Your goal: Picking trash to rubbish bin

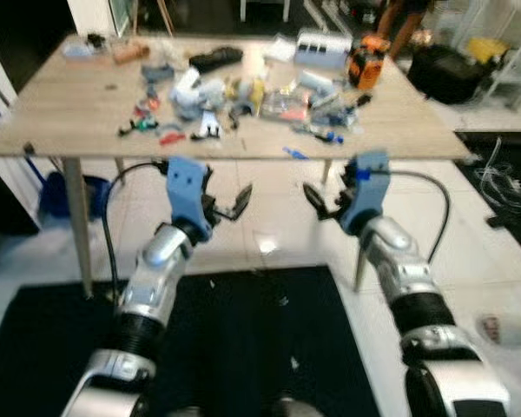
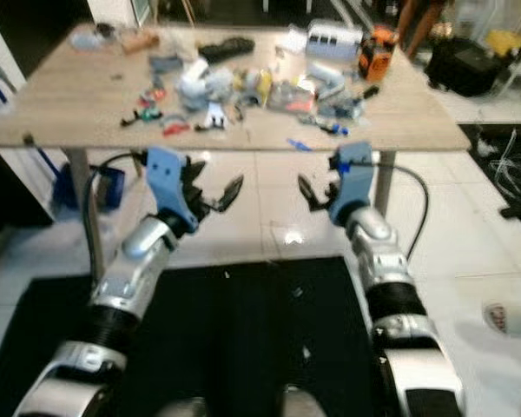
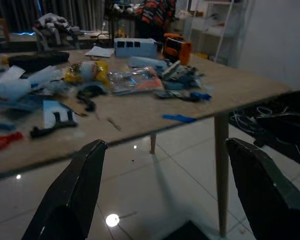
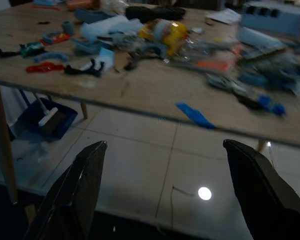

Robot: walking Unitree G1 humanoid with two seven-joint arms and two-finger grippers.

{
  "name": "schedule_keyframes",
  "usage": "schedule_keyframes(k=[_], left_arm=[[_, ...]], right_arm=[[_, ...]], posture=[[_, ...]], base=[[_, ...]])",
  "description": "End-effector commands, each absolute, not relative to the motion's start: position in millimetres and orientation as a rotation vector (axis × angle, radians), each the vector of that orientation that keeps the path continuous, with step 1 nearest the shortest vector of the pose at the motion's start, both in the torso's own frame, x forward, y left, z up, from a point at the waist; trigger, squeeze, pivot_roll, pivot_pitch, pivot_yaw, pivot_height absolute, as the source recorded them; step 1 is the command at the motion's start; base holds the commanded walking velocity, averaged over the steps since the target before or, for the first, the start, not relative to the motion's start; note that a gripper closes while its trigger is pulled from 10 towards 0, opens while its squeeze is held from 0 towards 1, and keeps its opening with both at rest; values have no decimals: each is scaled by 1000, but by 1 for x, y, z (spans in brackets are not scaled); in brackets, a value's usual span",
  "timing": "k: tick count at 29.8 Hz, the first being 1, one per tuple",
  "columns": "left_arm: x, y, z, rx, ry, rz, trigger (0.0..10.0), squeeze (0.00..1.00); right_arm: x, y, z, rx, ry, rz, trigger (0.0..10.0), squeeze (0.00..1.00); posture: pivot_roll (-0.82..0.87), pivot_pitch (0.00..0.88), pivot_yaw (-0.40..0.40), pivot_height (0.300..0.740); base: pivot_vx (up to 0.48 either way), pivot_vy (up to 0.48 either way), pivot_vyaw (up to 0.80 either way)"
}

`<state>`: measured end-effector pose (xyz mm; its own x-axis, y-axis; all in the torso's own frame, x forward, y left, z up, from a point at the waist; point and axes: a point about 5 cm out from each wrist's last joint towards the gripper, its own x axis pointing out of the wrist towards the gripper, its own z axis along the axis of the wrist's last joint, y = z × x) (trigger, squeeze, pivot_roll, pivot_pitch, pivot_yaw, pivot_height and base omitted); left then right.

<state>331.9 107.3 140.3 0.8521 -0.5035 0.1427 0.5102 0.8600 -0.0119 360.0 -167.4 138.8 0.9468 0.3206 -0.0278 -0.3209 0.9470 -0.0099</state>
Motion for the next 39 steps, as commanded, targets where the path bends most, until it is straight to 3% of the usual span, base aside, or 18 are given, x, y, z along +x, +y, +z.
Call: schedule_keyframes(k=[1,5,24,34,39], left_arm=[[331,110,137,-49,-127,-531,10000,0],[331,109,137,-48,-127,-532,10000,0],[330,108,135,-47,-117,-540,10000,0],[330,109,135,-54,-113,-541,10000,0],[327,108,137,-79,-128,-577,10000,0]], right_arm=[[359,-162,137,-27,29,351,10000,0],[357,-160,138,-64,9,380,10000,0],[355,-155,136,-134,6,443,10000,0],[355,-162,132,-278,35,411,10000,0],[358,-180,125,-403,130,325,10000,0]], posture=[[-26,0,-35,740],[-27,0,-35,740],[-24,0,-35,740],[-23,0,-35,740],[-24,0,-33,740]], base=[[480,0,0],[480,0,0],[480,0,797],[480,0,0],[65,0,0]])
